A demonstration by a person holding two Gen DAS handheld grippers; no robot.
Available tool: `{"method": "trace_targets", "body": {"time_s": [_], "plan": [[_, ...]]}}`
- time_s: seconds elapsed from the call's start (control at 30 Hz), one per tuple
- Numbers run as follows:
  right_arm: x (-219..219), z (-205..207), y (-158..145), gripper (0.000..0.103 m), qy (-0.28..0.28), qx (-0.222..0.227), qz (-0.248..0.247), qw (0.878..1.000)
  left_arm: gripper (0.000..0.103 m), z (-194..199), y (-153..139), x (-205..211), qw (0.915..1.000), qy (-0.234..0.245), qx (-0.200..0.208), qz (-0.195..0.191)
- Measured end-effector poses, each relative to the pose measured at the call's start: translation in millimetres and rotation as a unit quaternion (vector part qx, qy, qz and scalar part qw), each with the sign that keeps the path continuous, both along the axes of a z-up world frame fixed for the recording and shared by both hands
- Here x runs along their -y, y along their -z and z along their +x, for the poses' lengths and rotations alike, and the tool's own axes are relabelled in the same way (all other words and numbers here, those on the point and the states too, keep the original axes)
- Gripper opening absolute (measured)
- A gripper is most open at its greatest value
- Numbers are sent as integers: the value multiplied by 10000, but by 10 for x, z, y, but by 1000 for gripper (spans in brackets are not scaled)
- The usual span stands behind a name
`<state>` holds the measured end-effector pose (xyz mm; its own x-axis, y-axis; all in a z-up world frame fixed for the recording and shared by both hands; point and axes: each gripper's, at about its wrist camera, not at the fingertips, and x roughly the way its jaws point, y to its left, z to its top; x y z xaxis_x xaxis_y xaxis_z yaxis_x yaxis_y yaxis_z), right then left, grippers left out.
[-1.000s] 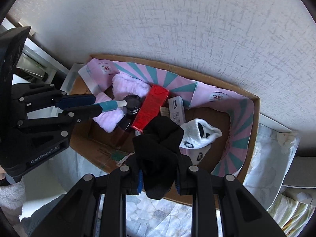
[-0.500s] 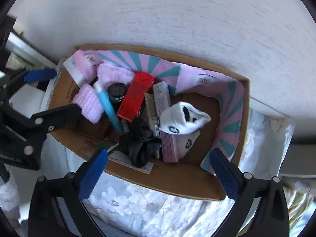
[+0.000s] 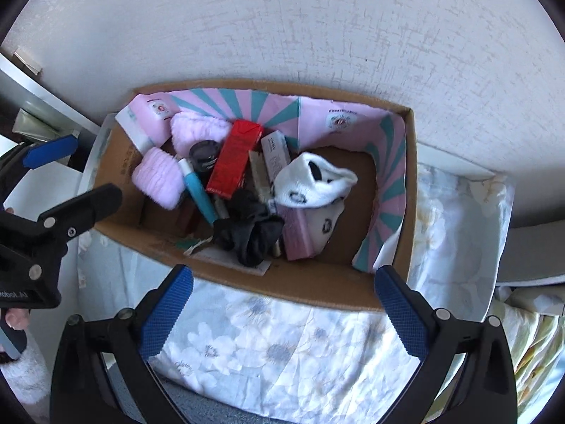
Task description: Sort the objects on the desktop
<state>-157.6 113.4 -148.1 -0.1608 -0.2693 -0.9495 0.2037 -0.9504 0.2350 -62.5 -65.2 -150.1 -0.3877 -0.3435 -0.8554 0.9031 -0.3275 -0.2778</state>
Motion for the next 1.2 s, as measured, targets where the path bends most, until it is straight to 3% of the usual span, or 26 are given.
{"method": "trace_targets", "body": {"time_s": [0.23, 0.4, 0.83, 1.0, 1.2], "plan": [[-29, 182, -175, 103, 141, -193, 327, 9992, 103, 75, -184, -277, 9996, -227, 165, -27], [-29, 337, -346, 103, 243, -322, 481, 9980, 103, 174, -412, -506, 9974, -531, 339, -361], [-90, 960, -1057, 103, 682, -1250, 85, 9898, 103, 397, -1047, -1150, 9867, -1085, 208, -1190], [-114, 1201, -1244, 103, 809, -1572, 87, 9842, 103, 494, -1152, -1315, 9827, -1311, 85, -1306], [-188, 1374, -1251, 103, 1265, -1870, 284, 9738, 103, 534, -1115, -1518, 9772, -1555, -129, -1438]]}}
